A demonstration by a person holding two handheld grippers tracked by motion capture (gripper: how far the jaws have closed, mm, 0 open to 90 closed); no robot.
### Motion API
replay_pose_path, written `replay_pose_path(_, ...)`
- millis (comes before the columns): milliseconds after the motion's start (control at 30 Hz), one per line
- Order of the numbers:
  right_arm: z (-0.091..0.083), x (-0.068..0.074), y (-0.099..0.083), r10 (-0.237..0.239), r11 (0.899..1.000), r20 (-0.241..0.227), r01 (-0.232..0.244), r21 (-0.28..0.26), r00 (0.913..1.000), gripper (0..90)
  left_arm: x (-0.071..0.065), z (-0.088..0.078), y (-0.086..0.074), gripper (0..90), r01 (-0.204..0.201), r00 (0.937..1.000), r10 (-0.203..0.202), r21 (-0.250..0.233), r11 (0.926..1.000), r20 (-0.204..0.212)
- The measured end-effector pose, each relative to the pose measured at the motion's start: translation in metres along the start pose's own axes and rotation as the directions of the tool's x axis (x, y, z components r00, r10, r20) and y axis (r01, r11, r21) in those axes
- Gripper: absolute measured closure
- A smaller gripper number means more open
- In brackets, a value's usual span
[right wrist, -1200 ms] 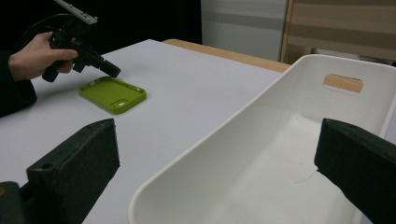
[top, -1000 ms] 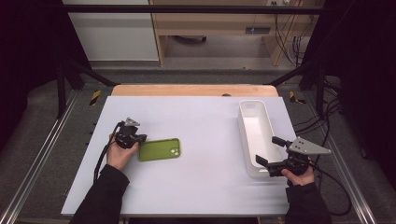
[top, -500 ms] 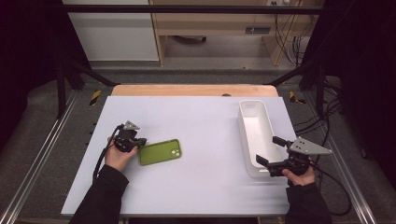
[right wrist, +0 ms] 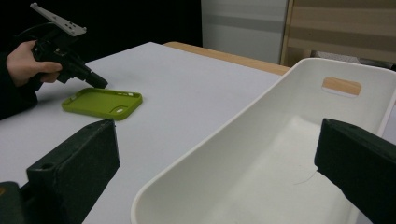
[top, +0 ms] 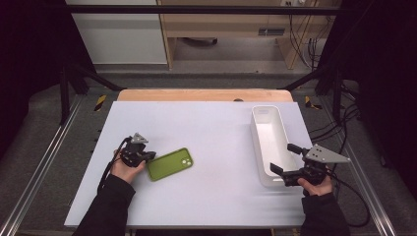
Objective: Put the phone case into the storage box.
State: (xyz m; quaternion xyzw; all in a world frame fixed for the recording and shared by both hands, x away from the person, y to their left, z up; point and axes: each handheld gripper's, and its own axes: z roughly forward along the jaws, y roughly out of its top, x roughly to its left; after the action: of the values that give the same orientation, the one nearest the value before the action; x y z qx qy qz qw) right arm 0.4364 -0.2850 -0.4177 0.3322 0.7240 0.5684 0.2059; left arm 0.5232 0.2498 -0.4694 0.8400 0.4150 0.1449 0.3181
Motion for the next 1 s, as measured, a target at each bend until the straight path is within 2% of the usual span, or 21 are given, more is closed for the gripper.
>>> replay_pose_path(233, -0.001, 0.000, 0.000, 0.001, 1.000, 0.001, -0.001, 0.000, 1.0000, 0.6, -0.011, -0.009, -0.010, 90.0, -0.036, 0.9993, 0.036, 0.002, 0.9994, 0.009)
replay_pose_path(667, -0.002, 0.000, 0.001, 0.003, 1.000, 0.000, -0.003, -0.004, 1.0000, 0.6, -0.031, -0.015, -0.020, 90.0, -0.053, 0.9978, 0.053, 0.003, 0.9986, 0.040)
replay_pose_path(867, -0.001, 0.000, 0.001, 0.001, 1.000, 0.000, -0.001, -0.003, 1.0000, 0.6, -0.029, -0.016, -0.021, 90.0, -0.046, 0.9983, 0.046, 0.002, 0.9989, 0.036)
replay_pose_path(1000, -0.002, 0.000, 0.001, 0.000, 1.000, 0.002, 0.000, -0.005, 1.0000, 0.6, -0.026, -0.020, -0.020, 90.0, -0.033, 0.9993, 0.033, -0.025, 0.9991, 0.015)
